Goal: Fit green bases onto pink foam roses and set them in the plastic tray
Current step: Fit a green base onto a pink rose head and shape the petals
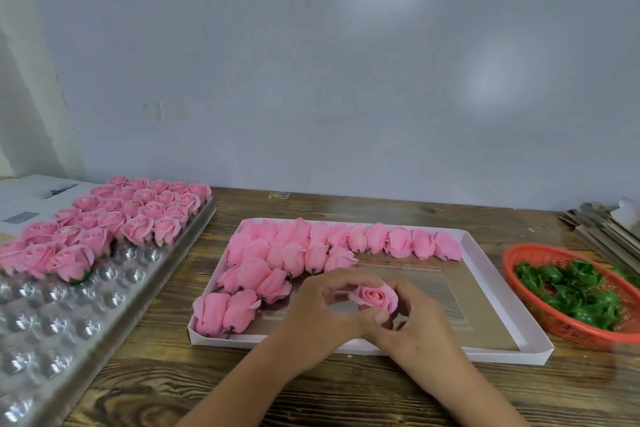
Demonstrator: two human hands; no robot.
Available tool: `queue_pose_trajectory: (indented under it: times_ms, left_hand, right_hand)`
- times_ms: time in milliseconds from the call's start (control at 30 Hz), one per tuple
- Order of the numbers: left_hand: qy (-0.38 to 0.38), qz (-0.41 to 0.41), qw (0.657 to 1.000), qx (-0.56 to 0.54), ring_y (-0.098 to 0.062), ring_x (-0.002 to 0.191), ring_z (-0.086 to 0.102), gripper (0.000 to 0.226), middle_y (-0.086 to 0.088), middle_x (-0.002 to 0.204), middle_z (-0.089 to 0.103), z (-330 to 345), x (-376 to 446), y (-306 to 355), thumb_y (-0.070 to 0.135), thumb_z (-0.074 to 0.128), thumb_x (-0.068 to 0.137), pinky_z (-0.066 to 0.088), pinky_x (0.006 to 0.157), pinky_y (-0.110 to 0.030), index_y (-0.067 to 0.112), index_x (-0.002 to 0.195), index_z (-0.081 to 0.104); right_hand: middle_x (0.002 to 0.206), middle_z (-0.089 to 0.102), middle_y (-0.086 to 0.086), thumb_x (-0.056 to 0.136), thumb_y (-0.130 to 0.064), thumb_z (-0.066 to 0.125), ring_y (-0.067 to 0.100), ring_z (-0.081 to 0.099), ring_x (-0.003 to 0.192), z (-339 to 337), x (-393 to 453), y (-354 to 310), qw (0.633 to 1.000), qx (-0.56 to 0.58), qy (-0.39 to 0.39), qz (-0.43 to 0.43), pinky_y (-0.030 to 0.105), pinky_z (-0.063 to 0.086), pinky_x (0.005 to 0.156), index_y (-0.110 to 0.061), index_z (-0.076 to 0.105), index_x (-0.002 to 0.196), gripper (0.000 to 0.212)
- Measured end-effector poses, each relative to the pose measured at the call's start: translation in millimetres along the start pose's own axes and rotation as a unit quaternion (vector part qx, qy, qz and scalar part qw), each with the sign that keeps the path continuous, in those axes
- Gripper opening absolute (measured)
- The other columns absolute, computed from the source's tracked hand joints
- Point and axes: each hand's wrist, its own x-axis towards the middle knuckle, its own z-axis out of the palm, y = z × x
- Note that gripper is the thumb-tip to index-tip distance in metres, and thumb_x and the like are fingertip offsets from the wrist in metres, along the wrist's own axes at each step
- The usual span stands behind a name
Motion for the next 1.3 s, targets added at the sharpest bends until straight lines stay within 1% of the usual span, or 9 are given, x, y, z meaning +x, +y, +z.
queue_pose_trajectory:
  times_ms: [167,300,400,500,633,833,1000,1167,1300]
  left_hand:
    - [0.016,-0.02,0.999,-0.027,-0.008,0.108,0.068,0.029,0.013,0.111,0.075,-5.3,2.1,-0.5,0.04,0.077,0.075,0.054,0.098,-0.029,0.044,0.103,0.074]
    - [-0.007,-0.039,0.998,-0.054,-0.014,0.109,0.069,0.034,0.005,0.113,0.074,-8.8,2.2,1.2,0.03,0.082,0.075,0.055,0.097,-0.034,0.034,0.108,0.075]
    - [-0.038,-0.053,0.996,-0.057,-0.011,0.112,0.067,0.043,0.008,0.117,0.072,-9.0,0.9,2.6,0.024,0.086,0.075,0.054,0.097,-0.027,0.033,0.115,0.072]
    - [-0.041,-0.067,0.994,-0.081,-0.01,0.112,0.067,0.047,0.009,0.118,0.071,-8.9,-0.4,3.9,0.035,0.085,0.073,0.053,0.096,-0.027,0.034,0.118,0.07]
    - [0.003,-0.04,0.995,-0.096,-0.012,0.112,0.067,0.027,0.004,0.114,0.074,-8.1,-0.5,6.8,0.045,0.071,0.084,0.053,0.094,-0.025,0.028,0.104,0.078]
    - [-0.002,-0.022,0.998,-0.063,-0.014,0.107,0.07,0.012,0.006,0.112,0.075,-3.8,1.1,1.7,0.039,0.079,0.078,0.054,0.091,-0.031,0.036,0.089,0.081]
    - [-0.011,-0.021,0.999,-0.049,-0.009,0.106,0.07,0.028,0.011,0.111,0.075,-1.2,1.5,-0.1,0.033,0.084,0.073,0.055,0.088,-0.024,0.045,0.098,0.078]
    - [-0.052,-0.051,0.996,-0.048,-0.008,0.111,0.068,0.047,0.012,0.117,0.073,-2.8,0.5,-1.6,0.024,0.087,0.074,0.053,0.094,-0.024,0.045,0.113,0.071]
    - [-0.039,-0.056,0.995,-0.074,-0.007,0.116,0.065,0.048,0.013,0.123,0.07,-3.9,-0.6,2.7,0.043,0.085,0.074,0.052,0.097,-0.024,0.043,0.119,0.068]
  right_hand:
    - [0.064,0.059,0.001,0.062,-0.046,0.075,0.007,0.057,0.062,-3.3,0.7,-2.5,0.995,0.072,-0.061,0.023,0.028,0.05,0.067,-0.023,0.071,0.086,0.034]
    - [0.072,0.064,0.01,0.075,-0.03,0.074,0.012,0.056,0.069,-8.3,0.8,-8.0,0.986,0.134,-0.102,0.015,0.039,0.046,0.068,-0.027,0.074,0.088,0.013]
    - [0.091,0.071,0.012,0.071,-0.037,0.073,0.025,0.062,0.082,-7.5,-0.4,-10.3,0.988,0.129,-0.085,0.008,0.045,0.051,0.074,-0.038,0.073,0.102,0.031]
    - [0.089,0.071,0.003,0.065,-0.048,0.071,0.019,0.061,0.083,-6.4,-1.2,-9.8,0.992,0.099,-0.075,0.005,0.039,0.051,0.071,-0.041,0.071,0.103,0.038]
    - [0.085,0.07,-0.002,0.061,-0.041,0.074,0.007,0.062,0.074,-3.9,-1.8,-7.0,0.995,0.07,-0.068,0.001,0.024,0.05,0.064,-0.04,0.069,0.097,0.036]
    - [0.085,0.072,-0.002,0.063,-0.039,0.079,0.014,0.066,0.074,-2.2,-2.7,-5.1,0.995,0.08,-0.06,-0.001,0.029,0.056,0.07,-0.042,0.069,0.099,0.037]
    - [0.089,0.075,0.004,0.064,-0.037,0.077,0.022,0.07,0.083,-0.8,-2.2,-3.1,0.993,0.106,-0.044,0.002,0.037,0.058,0.077,-0.035,0.072,0.097,0.033]
    - [0.094,0.075,-0.005,0.06,-0.035,0.075,0.013,0.07,0.089,-2.0,-0.6,-0.2,0.995,0.094,-0.031,-0.004,0.028,0.057,0.079,-0.037,0.072,0.101,0.041]
    - [0.088,0.074,-0.003,0.06,-0.042,0.078,0.014,0.069,0.08,-2.1,-0.3,-0.9,0.996,0.084,-0.023,-0.008,0.03,0.057,0.073,-0.041,0.069,0.099,0.04]
